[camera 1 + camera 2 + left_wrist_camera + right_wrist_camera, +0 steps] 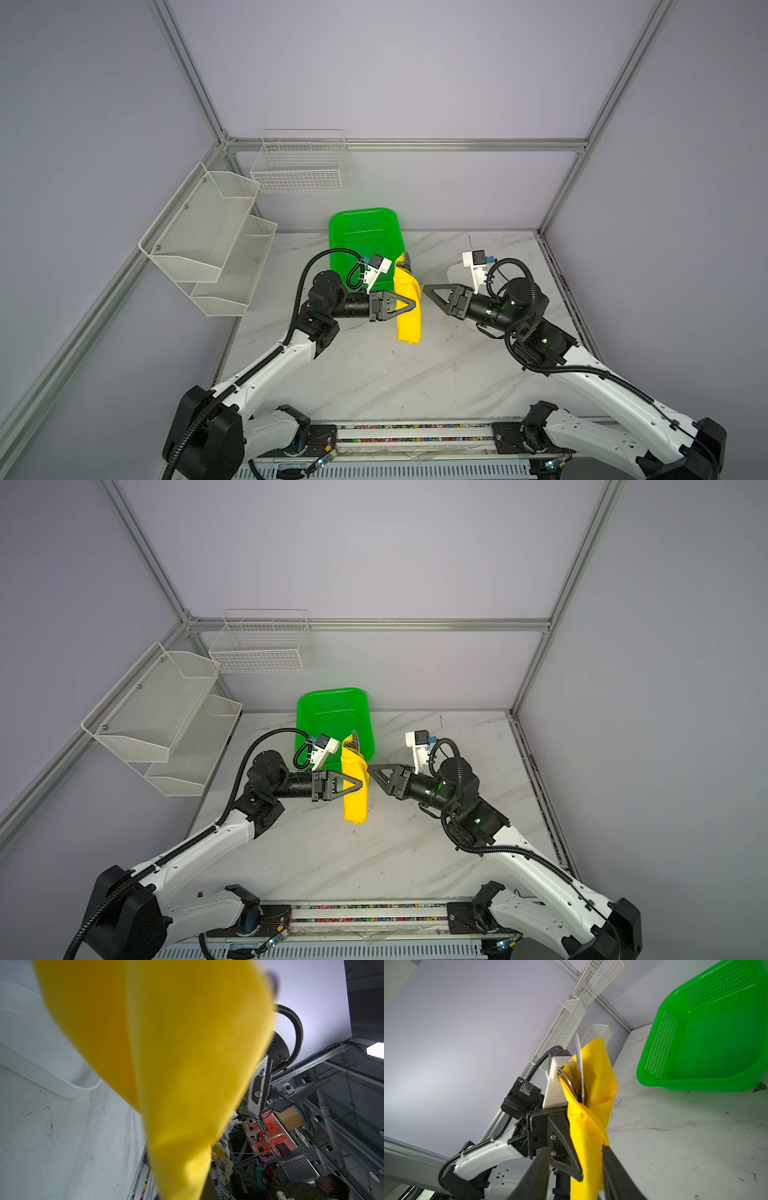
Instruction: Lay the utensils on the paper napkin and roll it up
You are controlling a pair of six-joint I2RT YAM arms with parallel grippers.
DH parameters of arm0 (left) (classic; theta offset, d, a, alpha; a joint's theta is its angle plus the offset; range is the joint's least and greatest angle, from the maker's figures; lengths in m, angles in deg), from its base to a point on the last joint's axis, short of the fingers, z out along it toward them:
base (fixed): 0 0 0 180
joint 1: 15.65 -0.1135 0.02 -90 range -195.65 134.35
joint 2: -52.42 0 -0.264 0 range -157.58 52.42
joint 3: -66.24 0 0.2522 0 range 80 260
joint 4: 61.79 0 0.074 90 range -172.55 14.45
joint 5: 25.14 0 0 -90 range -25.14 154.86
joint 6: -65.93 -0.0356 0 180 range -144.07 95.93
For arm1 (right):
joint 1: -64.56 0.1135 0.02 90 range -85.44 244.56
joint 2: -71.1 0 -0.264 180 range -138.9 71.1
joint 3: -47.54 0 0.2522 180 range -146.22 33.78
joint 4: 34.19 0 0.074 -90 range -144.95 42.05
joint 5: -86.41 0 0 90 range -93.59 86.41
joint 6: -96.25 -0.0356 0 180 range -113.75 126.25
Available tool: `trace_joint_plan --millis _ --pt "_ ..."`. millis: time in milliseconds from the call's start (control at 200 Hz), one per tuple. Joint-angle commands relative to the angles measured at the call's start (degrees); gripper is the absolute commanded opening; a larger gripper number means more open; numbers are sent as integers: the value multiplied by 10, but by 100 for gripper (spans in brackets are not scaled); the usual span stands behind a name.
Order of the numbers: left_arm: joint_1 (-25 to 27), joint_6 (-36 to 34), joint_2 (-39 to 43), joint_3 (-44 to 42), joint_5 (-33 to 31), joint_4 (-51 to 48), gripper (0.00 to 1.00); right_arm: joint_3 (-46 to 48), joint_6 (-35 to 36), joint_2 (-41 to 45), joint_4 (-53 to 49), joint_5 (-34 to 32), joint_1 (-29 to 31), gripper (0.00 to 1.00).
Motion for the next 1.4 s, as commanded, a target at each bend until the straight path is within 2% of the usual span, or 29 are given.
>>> trace_joint_plan --millis 0,300,440,595,860,980,1105,1280,1390 --pt "2 -15 8 39 1 23 4 -11 8 1 0 40 2 43" --pt "2 -12 6 41 0 30 4 -27 10 -50 15 71 2 43" --pt "2 -11 6 41 2 30 4 -42 21 -73 -7 52 2 43" --pt "2 -11 6 40 6 30 4 -46 17 -94 10 62 2 43" --pt "2 -11 7 40 7 30 4 -52 27 -92 13 59 2 45" --pt "2 -20 12 41 2 19 4 -56 19 -75 -46 10 2 50" --pt "2 -36 16 44 -3 -2 4 -44 30 -49 -88 -3 2 57" --pt "2 -38 13 46 -3 -1 4 -34 17 -48 -92 -1 2 59" --pt "1 -38 11 47 0 1 4 -35 7 -73 -63 25 2 59"
